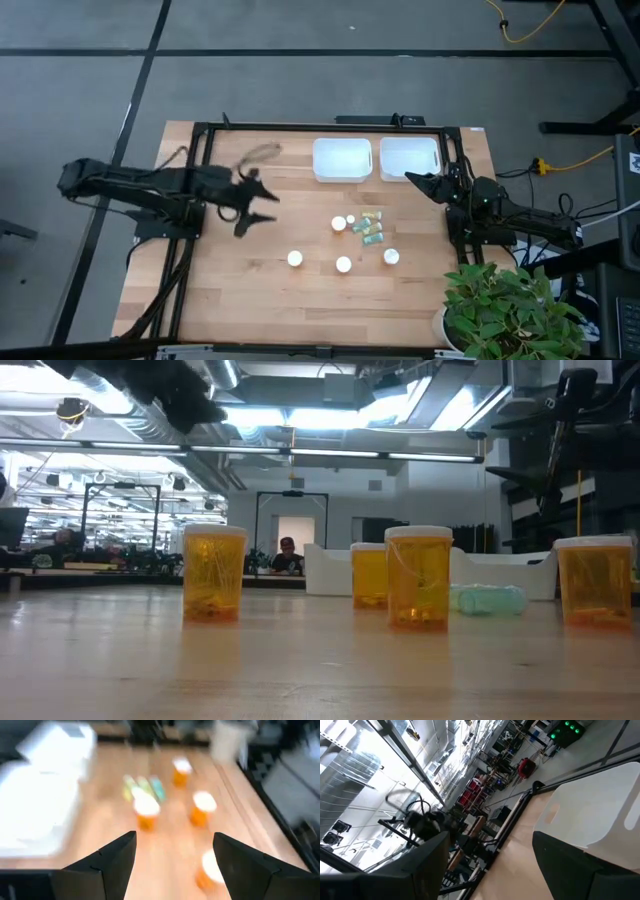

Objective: Pick and place medicine bottles into bin by pill shape (circle, oval)
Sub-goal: Put the orange capsule bottle into the left white bin

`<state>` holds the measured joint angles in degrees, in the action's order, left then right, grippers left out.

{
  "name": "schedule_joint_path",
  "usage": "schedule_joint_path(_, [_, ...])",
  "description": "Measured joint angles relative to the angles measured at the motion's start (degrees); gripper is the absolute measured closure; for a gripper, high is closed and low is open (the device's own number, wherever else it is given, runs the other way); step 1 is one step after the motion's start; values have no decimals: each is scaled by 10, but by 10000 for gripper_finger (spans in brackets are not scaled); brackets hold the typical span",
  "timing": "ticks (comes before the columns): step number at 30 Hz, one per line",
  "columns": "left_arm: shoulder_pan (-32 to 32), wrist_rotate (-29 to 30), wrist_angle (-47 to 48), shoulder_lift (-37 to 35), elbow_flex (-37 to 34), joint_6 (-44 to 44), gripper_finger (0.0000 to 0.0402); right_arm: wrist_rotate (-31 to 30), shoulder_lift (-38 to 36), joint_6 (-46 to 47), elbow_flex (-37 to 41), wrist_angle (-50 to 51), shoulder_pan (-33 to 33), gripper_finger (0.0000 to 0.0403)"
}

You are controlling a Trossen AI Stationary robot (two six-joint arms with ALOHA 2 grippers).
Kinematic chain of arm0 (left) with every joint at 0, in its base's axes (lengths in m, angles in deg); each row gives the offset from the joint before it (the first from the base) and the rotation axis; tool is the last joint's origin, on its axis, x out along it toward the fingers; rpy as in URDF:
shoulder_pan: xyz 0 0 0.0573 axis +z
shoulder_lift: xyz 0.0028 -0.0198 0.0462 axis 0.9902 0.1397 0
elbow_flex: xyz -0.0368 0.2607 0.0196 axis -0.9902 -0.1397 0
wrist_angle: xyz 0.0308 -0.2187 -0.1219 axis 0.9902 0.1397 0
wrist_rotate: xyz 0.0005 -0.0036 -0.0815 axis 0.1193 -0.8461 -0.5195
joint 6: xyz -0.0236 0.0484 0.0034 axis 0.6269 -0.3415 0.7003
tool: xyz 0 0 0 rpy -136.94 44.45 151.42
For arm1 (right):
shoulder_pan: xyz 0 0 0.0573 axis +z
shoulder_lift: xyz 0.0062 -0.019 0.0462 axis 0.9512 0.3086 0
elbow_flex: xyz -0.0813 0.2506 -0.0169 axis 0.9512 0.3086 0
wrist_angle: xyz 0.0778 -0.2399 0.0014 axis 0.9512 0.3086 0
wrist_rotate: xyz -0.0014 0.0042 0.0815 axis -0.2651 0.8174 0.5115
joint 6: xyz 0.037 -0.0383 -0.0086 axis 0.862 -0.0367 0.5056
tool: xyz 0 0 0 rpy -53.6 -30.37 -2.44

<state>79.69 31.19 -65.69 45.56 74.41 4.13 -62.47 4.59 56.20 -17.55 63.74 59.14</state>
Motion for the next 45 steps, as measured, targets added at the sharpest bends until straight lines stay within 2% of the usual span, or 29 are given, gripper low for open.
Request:
schedule_joint_path(5, [-71,2,43,84,2,12,145,9,0,-11,0,2,0,117])
schedule_joint_path(12, [-146,27,24,209,2,28,145,40,0,-9,0,2,0,117])
schedule_joint_path(16, [-159,78,-31,263,2,68,145,59,0,-9,0,2,0,117])
schedule_joint_path(25, [-191,102,-179,388,3,89,145,114,0,-8,0,2,0,117])
schedule_joint_path(30, [-190,150,-275,417,3,101,145,141,0,-7,0,1,0,117])
schedule_joint_path(38, [-191,164,-295,425,3,103,147,148,0,6,0,1,0,117])
schedule_joint_path(45, [-191,180,-309,425,3,103,175,148,0,5,0,1,0,117])
